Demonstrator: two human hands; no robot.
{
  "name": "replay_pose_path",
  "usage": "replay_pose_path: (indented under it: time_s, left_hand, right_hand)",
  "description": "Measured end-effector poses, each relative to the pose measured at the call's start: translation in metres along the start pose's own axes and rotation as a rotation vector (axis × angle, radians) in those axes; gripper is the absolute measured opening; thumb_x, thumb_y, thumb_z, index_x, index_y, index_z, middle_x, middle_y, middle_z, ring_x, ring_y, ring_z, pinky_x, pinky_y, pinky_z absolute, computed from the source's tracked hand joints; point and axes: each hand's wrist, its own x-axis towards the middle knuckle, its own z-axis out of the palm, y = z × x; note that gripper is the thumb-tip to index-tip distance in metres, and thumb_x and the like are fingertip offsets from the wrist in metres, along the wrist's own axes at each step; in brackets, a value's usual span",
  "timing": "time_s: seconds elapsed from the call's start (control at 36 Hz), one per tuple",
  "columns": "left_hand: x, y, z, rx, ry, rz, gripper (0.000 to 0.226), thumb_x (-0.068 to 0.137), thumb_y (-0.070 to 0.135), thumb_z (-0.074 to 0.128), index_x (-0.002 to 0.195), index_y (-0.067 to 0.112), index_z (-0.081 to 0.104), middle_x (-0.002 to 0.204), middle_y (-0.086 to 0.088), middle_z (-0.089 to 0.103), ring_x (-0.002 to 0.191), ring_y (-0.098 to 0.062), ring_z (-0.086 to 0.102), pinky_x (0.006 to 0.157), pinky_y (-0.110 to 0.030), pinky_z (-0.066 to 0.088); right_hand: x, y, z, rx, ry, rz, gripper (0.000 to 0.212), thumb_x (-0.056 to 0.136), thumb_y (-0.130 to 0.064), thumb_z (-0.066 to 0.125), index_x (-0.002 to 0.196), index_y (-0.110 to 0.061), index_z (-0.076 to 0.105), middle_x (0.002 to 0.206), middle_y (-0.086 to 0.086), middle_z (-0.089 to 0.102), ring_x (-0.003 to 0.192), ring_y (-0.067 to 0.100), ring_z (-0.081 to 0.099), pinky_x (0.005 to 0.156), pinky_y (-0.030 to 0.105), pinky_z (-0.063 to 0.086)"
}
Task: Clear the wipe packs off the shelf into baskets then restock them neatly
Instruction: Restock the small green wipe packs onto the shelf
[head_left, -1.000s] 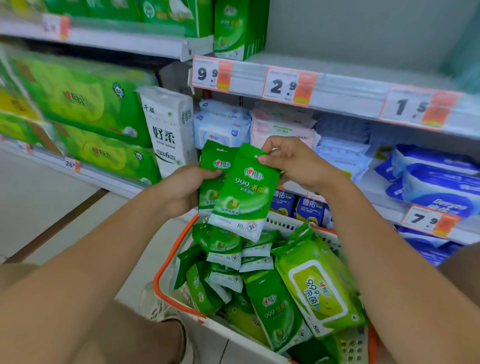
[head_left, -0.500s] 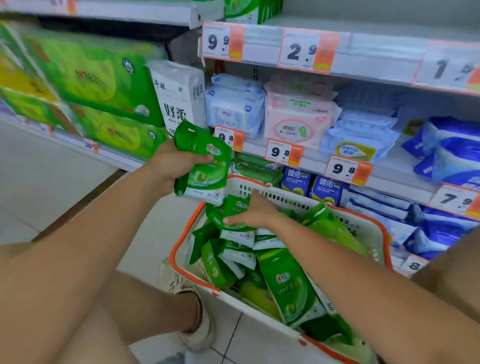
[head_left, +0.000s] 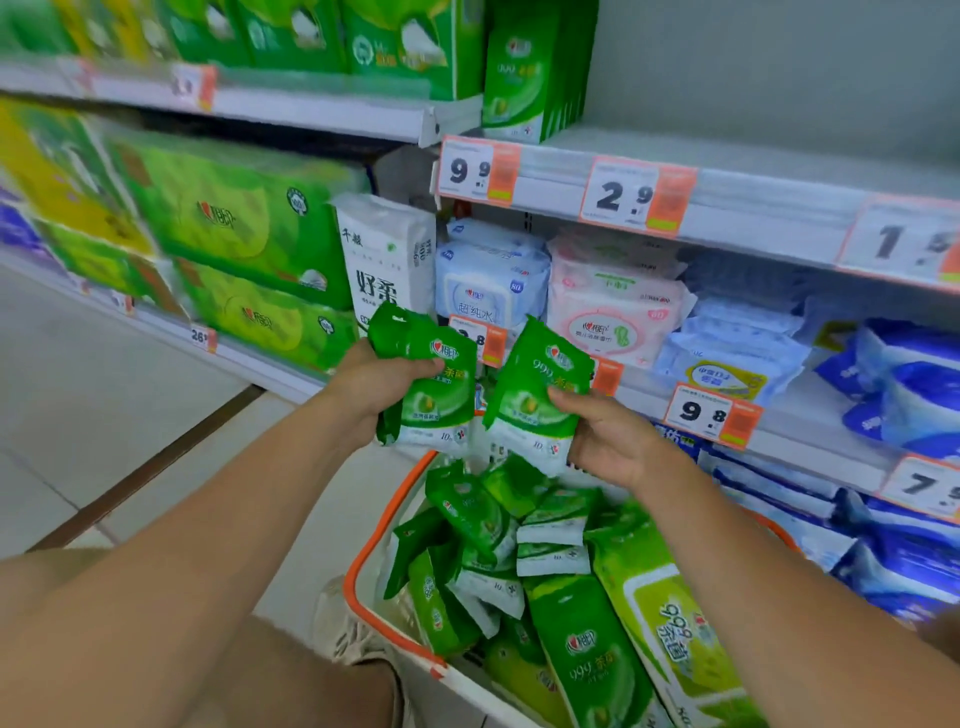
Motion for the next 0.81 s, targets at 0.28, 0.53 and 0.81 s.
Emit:
replay_pose_path:
  time_s: [0.28, 0.53, 0.81]
  left_hand:
    - [-0.04, 0.06, 0.056, -0.167, -0.209, 0.08, 0.09, 0.077, 0.081, 0.052, 0.145, 0.023, 0.045, 0.14, -0.004, 0.057, 0.121, -0.026, 0.061, 0.103, -0.044, 0.049]
    - [-0.037, 0.105, 0.069, -0.098, -0.459, 0.231, 0.04, 0.087, 0.056, 0.057, 0.119, 0.031, 0.057, 0.096, 0.01, 0.077, 0.086, -0.011, 0.074, 0.078, -0.028, 0.06]
    - [0.07, 0.14, 0.039, 0.716, 0.107, 1.012, 0.063, 0.098, 0.036, 0.054, 0.154, 0.022, 0.028, 0.153, 0.0, 0.04, 0.139, -0.023, 0.037, 0.11, -0.032, 0.031]
  right_hand:
    - [-0.037, -0.044, 0.077, -0.196, 0.027, -0.295, 0.048, 0.092, -0.015, 0.065, 0.138, -0.015, 0.05, 0.124, 0.01, 0.07, 0.109, 0.028, 0.07, 0.08, 0.041, 0.061]
    - [-0.067, -0.073, 0.105, -0.138, -0.072, -0.256, 0.044, 0.091, -0.021, 0.06, 0.134, -0.013, 0.06, 0.125, 0.014, 0.069, 0.114, 0.031, 0.068, 0.095, 0.047, 0.056]
    - [0.031, -0.214, 0.139, -0.267, 0.213, -0.573, 0.035, 0.093, -0.02, 0.068, 0.124, -0.004, 0.066, 0.111, 0.017, 0.074, 0.093, 0.026, 0.075, 0.076, 0.045, 0.062]
